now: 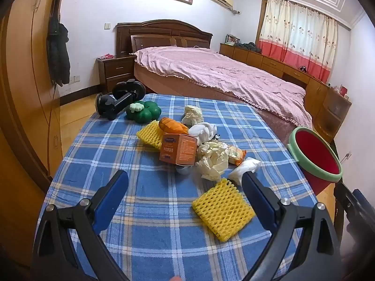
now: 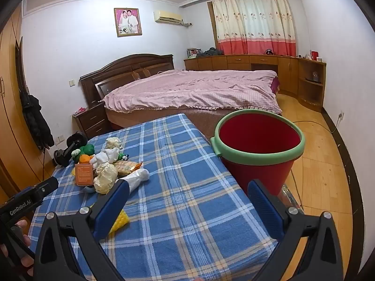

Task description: Collect trash

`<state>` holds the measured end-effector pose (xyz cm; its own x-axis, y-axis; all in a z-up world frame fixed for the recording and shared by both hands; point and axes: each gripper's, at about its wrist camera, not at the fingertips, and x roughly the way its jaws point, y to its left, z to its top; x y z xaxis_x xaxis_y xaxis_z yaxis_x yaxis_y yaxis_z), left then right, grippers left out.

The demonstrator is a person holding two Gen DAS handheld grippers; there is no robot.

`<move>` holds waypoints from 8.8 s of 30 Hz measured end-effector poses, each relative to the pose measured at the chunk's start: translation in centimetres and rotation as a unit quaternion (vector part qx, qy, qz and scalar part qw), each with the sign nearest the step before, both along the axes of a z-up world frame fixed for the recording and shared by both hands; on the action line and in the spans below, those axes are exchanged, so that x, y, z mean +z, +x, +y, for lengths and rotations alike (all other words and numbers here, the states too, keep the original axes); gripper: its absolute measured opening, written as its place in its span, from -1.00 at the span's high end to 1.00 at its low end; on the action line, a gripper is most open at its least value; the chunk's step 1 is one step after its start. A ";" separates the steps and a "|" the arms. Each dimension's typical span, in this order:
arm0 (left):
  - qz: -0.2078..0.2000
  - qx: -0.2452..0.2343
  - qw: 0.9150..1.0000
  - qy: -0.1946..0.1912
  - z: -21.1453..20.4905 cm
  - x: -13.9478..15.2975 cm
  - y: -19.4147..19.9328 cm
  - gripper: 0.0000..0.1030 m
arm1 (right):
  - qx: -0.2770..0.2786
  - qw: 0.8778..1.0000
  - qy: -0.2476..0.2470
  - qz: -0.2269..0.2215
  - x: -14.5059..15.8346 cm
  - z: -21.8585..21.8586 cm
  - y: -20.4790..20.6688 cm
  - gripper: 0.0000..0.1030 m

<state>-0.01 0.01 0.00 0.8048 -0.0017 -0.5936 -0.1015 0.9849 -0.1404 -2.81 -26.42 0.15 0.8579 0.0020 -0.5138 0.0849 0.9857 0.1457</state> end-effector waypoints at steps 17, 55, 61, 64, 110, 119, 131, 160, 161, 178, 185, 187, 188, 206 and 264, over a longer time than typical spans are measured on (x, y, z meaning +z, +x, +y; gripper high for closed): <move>0.001 0.000 1.000 0.005 0.0 0.0 0.0 -0.88 | 0.000 1.000 0.002 0.000 0.0 -0.1 0.0 -1.00; 0.003 0.000 1.000 0.004 0.0 0.0 0.0 -0.88 | 0.000 1.000 0.006 0.003 -0.2 -0.2 0.0 -1.00; 0.003 -0.001 1.000 0.003 0.0 0.0 0.0 -0.88 | 0.000 1.000 0.006 0.003 -0.2 -0.3 0.0 -1.00; 0.003 0.000 1.000 0.003 0.0 0.0 0.0 -0.88 | 0.000 1.000 0.006 0.003 -0.3 -0.3 0.0 -1.00; 0.035 0.016 0.999 0.006 2.7 -1.3 3.3 -0.88 | 0.020 1.000 0.002 0.023 -0.3 1.1 2.7 -1.00; 0.059 0.018 0.998 0.002 4.4 -2.2 6.9 -0.88 | 0.026 0.998 0.005 0.053 -0.5 2.2 5.6 -1.00; 0.101 -0.027 0.994 -0.021 4.4 -5.5 11.6 -0.72 | 0.010 0.995 -0.003 0.103 -2.0 2.7 9.2 -1.00; 0.101 -0.072 0.988 -0.091 6.3 -6.6 12.1 -0.02 | 0.071 0.983 0.006 0.169 -5.3 7.6 14.2 -0.81; 0.100 -0.068 0.988 -0.092 6.5 -6.5 11.9 -0.02 | 0.076 0.982 0.010 0.174 -5.5 7.8 14.5 -0.75; 0.091 -0.048 0.990 -0.096 6.6 -5.5 10.5 -0.02 | 0.110 0.975 0.014 0.194 -7.6 9.5 15.9 -0.28; 0.089 -0.052 0.990 -0.093 5.9 -5.1 10.0 -0.02 | 0.123 0.973 0.026 0.194 -7.4 8.9 15.4 -0.23; 0.087 -0.054 0.991 -0.091 5.6 -4.8 9.9 -0.02 | 0.125 0.973 0.027 0.191 -7.2 8.7 15.1 -0.23; 0.086 -0.056 0.991 -0.091 5.5 -4.7 9.8 -0.02 | 0.126 0.974 0.028 0.188 -6.9 8.5 14.9 -0.23; 0.085 -0.111 0.984 -0.107 0.2 -1.5 9.9 -0.02 | 0.106 0.986 0.039 0.119 -0.8 2.2 12.1 -0.23; 0.131 -0.341 0.930 -0.045 -27.8 -3.8 21.0 0.04 | -0.092 0.988 0.075 0.097 -3.6 -21.2 14.2 -0.46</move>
